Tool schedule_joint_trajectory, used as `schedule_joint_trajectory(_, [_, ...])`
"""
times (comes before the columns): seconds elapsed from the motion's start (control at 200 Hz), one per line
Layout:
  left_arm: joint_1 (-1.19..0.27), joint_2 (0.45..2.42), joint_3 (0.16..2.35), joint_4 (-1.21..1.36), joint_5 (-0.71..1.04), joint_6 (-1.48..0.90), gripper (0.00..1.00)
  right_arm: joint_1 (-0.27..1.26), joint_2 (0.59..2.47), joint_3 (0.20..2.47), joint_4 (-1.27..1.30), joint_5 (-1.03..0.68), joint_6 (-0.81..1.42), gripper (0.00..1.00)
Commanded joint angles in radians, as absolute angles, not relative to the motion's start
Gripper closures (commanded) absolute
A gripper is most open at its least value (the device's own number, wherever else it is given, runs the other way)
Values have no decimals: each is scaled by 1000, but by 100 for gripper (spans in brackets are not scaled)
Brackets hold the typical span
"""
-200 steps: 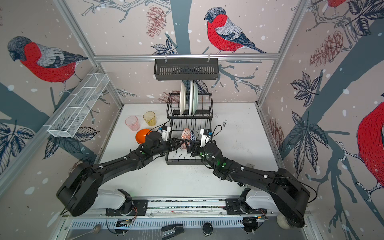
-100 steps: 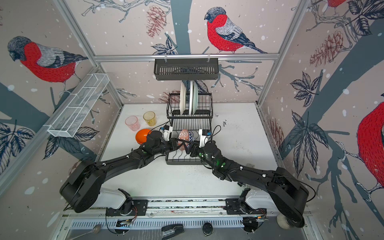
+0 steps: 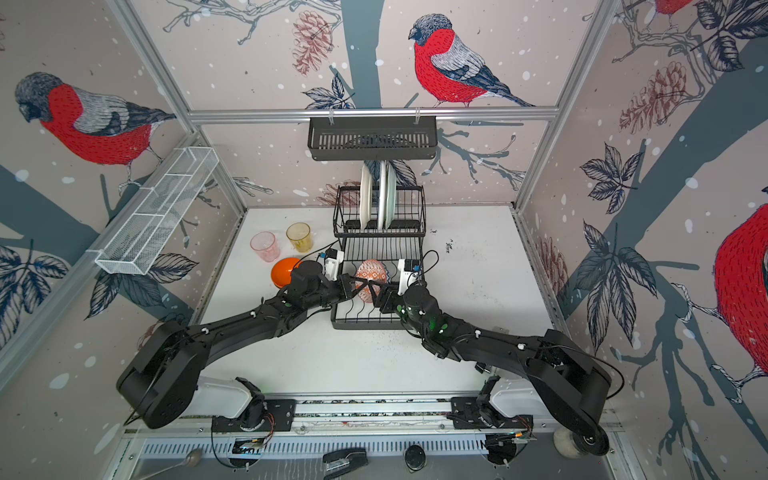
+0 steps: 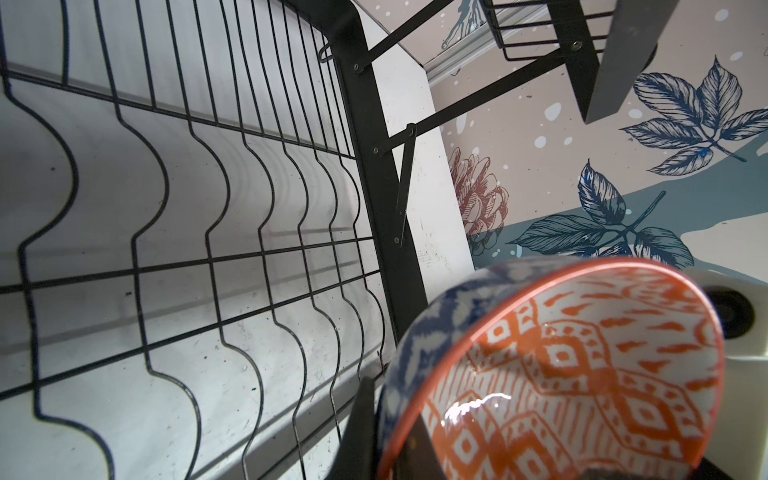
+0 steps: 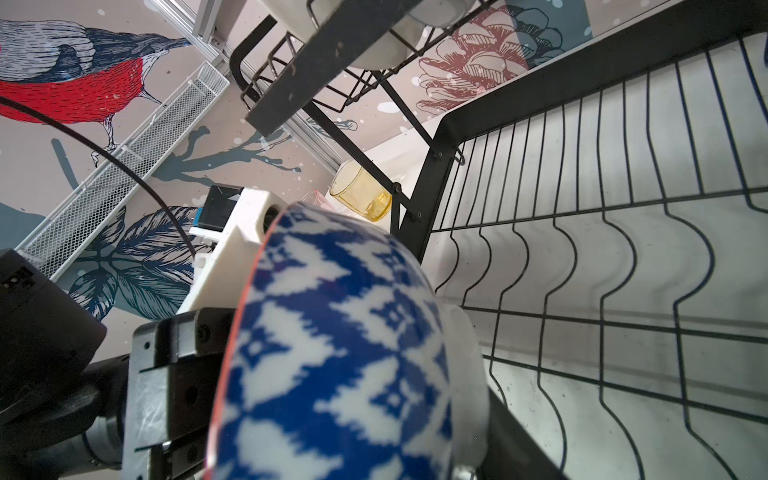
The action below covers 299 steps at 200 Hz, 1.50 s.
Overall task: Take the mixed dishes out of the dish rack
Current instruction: 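Hold the blue-patterned bowl with the right gripper while the left gripper grasps its rim, then carry the bowl over the orange bowl with the left gripper while the right withdraws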
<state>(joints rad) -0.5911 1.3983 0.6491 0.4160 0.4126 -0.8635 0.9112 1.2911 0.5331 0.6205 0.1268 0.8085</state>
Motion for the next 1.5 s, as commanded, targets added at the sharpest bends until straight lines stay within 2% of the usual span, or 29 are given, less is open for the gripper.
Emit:
schedule_joint_trajectory(0.0, [-594,1389,648,390,410,-833,100,919,1289,549,699,96,798,23])
schedule_joint_trajectory(0.175, [-592,1354,640,341,366,-809,100,923,1282,557,658,128,785,8])
schedule_joint_trajectory(0.465, [-516,1295,615,268,367,-782,100,952,1265,560,597,202,749,1])
schedule_joint_trajectory(1.025, [-385,1083,589,36,216,-731,100,990,1167,553,473,365,636,0])
schedule_joint_trajectory(1.491, [-34,1055,656,-155,204,-647,100,970,1016,519,382,411,571,1])
